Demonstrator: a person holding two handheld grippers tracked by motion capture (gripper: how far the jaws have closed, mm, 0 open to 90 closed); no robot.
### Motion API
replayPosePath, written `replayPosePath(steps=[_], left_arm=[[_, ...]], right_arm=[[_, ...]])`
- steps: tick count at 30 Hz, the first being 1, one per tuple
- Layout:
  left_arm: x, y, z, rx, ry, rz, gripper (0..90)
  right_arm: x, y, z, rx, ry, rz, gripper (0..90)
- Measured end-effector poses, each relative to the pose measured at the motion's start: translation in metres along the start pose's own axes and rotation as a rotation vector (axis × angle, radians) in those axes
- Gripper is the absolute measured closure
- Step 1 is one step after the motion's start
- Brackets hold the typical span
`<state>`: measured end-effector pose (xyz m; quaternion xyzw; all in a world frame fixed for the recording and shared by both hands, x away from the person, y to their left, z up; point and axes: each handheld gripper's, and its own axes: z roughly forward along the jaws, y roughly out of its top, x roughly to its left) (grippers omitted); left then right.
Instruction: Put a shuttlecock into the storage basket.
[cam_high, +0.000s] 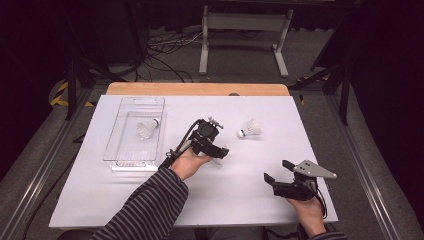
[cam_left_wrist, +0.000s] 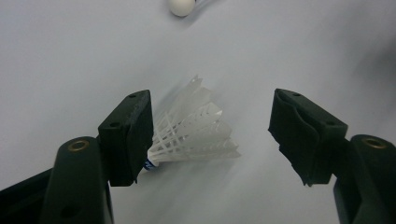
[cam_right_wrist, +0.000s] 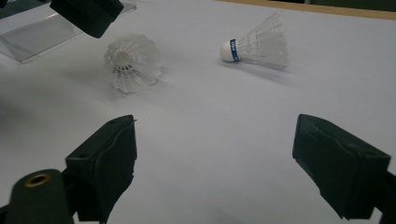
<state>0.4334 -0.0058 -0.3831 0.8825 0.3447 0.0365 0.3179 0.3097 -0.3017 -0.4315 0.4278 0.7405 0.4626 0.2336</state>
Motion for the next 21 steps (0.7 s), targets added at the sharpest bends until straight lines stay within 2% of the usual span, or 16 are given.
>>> replayPosePath(steps=[9,20,21], left_arm=[[-0.002,0.003,0.007,0.013,0.000,0.008,31.6],[0.001,0.003,0.016,0.045,0.011,-0.007,33.5],[0.002,0.003,0.016,0.042,0.014,0.003,33.9]], right_arm=[[0.000,0.000,0.000,0.000,0.002,-0.001,14.6],[0.000,0.000,0.000,-0.001,0.003,-0.001,14.6],[0.000,0.000,0.000,-0.001,0.003,0.001,14.6]])
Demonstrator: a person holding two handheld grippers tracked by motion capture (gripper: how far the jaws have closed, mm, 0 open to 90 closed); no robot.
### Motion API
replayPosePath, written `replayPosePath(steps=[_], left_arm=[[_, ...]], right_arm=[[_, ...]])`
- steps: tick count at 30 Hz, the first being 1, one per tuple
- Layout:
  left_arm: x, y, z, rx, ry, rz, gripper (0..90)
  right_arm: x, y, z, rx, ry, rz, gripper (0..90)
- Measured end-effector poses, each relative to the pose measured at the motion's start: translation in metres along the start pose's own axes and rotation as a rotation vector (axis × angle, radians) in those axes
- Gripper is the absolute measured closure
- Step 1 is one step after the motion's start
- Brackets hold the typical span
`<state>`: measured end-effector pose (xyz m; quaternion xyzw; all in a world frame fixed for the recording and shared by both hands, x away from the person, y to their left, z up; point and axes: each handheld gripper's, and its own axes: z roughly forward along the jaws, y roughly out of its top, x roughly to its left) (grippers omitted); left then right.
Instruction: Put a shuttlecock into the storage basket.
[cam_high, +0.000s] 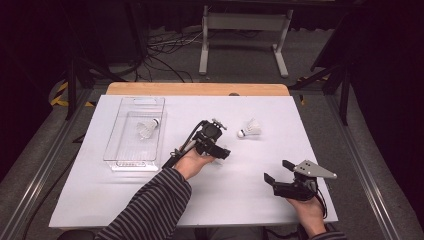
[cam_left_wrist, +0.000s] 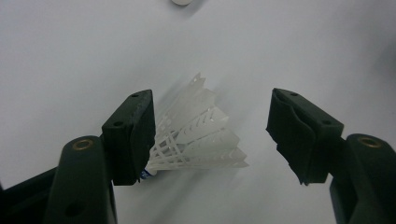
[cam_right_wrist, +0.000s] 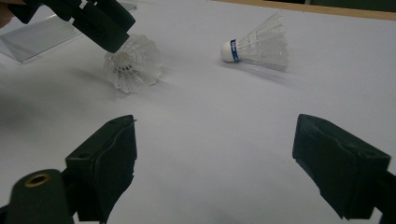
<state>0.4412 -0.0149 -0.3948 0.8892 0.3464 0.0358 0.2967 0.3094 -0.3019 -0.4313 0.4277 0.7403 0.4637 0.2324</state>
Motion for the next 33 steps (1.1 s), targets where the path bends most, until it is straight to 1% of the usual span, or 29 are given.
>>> replayPosePath(steps=[2,4,9,13,15,16,17,21,24,26,33], left_arm=[[-0.0004,-0.0003,0.0012,0.008,-0.001,-0.006,36.6],[-0.0008,-0.0004,0.0025,0.014,0.009,0.000,39.0],[-0.0016,-0.0009,0.0047,0.022,0.009,-0.002,44.0],[-0.0015,-0.0014,0.0051,0.017,0.011,0.007,48.6],[-0.0013,-0.0024,0.0049,0.009,0.016,0.011,52.3],[-0.0011,-0.0029,0.0050,0.007,0.012,0.009,54.2],[-0.0013,-0.0034,0.0049,0.012,0.013,0.005,55.8],[-0.0004,-0.0038,0.0045,0.010,0.008,0.010,61.1],[-0.0006,-0.0038,0.0046,0.011,0.013,0.017,63.4],[-0.0012,-0.0040,0.0053,0.016,0.017,0.019,67.0],[-0.0006,-0.0037,0.0065,0.021,0.016,0.030,75.2]], right_arm=[[-0.0001,0.0000,0.0000,-0.001,0.001,-0.002,14.6],[-0.0001,0.0000,0.0001,-0.002,0.001,-0.002,14.5],[0.0002,0.0000,0.0001,-0.002,0.006,-0.005,14.5],[0.0003,0.0000,0.0000,-0.003,0.007,-0.005,14.5],[0.0003,0.0000,0.0000,-0.003,0.007,-0.006,14.5],[0.0004,0.0000,0.0000,-0.002,0.007,-0.006,14.5],[0.0004,0.0000,0.0001,-0.002,0.007,-0.006,14.5],[0.0004,0.0001,0.0001,-0.002,0.007,-0.009,14.5],[0.0005,0.0002,0.0002,-0.001,0.008,-0.010,14.4],[0.0005,0.0002,0.0002,-0.002,0.008,-0.010,14.4],[0.0005,0.0001,0.0002,-0.002,0.008,-0.010,14.4]])
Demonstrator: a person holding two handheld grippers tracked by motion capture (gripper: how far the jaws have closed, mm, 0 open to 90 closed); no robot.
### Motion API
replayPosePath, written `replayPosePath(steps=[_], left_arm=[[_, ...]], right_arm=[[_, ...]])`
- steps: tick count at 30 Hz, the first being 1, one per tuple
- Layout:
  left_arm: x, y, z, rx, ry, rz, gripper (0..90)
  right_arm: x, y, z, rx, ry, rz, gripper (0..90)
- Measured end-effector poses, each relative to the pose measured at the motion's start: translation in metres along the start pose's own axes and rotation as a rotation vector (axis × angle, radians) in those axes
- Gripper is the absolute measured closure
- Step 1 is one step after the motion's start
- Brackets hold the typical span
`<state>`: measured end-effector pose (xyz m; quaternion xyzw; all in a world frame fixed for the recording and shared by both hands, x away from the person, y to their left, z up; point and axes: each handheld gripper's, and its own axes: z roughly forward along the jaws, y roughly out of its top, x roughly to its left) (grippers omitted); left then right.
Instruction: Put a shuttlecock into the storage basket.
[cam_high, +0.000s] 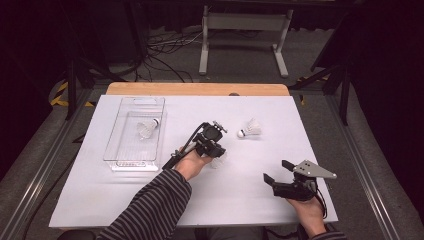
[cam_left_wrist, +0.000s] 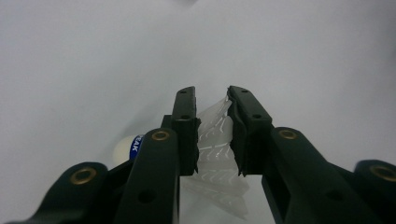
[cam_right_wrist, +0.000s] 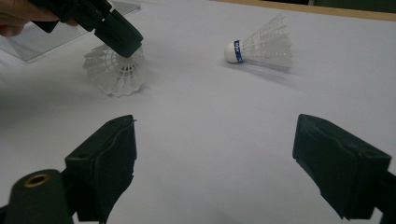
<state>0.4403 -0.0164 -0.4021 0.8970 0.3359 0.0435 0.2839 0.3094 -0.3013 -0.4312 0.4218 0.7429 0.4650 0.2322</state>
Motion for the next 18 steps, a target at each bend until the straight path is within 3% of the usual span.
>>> replayPosePath(steps=[8,18], left_arm=[[0.0009,-0.0004,-0.0014,0.003,-0.012,0.004,86.2],[0.0036,-0.0014,-0.0087,0.000,-0.012,0.013,88.3]], right_arm=[[0.0003,-0.0001,0.0002,0.001,0.001,0.001,14.4],[0.0002,0.0000,0.0005,0.002,0.003,-0.001,14.4]])
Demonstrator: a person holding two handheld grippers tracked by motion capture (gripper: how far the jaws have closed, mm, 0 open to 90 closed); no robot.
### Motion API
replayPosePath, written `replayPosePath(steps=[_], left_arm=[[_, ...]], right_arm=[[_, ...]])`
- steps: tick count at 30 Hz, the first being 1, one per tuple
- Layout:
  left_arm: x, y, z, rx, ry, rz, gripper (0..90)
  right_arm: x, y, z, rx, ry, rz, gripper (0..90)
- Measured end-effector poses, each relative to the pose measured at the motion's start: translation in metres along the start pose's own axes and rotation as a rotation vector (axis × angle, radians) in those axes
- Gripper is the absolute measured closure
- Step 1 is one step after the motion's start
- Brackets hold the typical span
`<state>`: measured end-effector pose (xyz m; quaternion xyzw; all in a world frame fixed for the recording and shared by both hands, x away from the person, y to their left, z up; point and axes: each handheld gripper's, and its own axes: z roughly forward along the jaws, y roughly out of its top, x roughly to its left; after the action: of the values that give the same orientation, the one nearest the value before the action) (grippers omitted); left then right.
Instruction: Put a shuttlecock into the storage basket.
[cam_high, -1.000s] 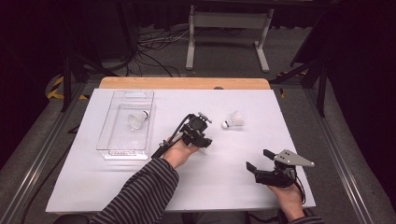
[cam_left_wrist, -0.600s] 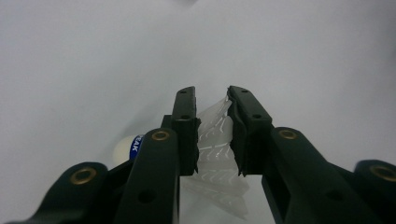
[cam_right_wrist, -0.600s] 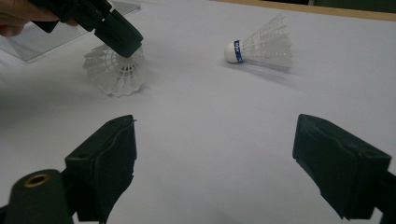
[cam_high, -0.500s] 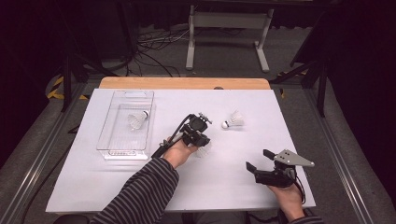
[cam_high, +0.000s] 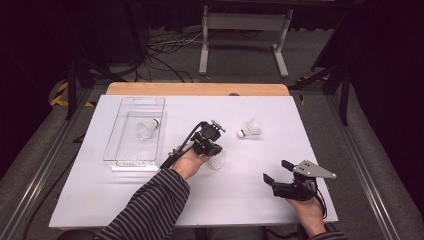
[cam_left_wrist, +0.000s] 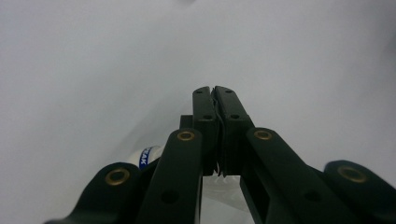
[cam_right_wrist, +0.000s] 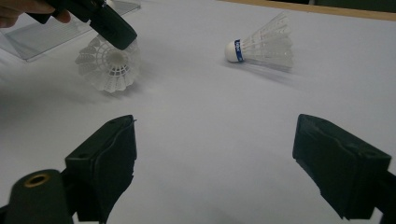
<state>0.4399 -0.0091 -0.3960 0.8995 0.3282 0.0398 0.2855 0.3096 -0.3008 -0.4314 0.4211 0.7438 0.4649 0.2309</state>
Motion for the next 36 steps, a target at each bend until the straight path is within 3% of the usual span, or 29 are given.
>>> replayPosePath(steps=[14,25,36], left_arm=[[0.005,-0.004,-0.018,-0.040,-0.026,-0.007,89.0],[0.008,-0.011,-0.029,-0.042,-0.047,-0.012,89.0],[0.009,-0.017,-0.038,-0.062,-0.058,0.006,88.9]], right_arm=[[0.000,0.000,0.000,0.001,-0.002,0.001,14.4],[0.000,0.000,0.000,0.000,-0.002,0.001,14.4],[0.000,0.000,0.000,0.002,-0.002,0.002,14.4]])
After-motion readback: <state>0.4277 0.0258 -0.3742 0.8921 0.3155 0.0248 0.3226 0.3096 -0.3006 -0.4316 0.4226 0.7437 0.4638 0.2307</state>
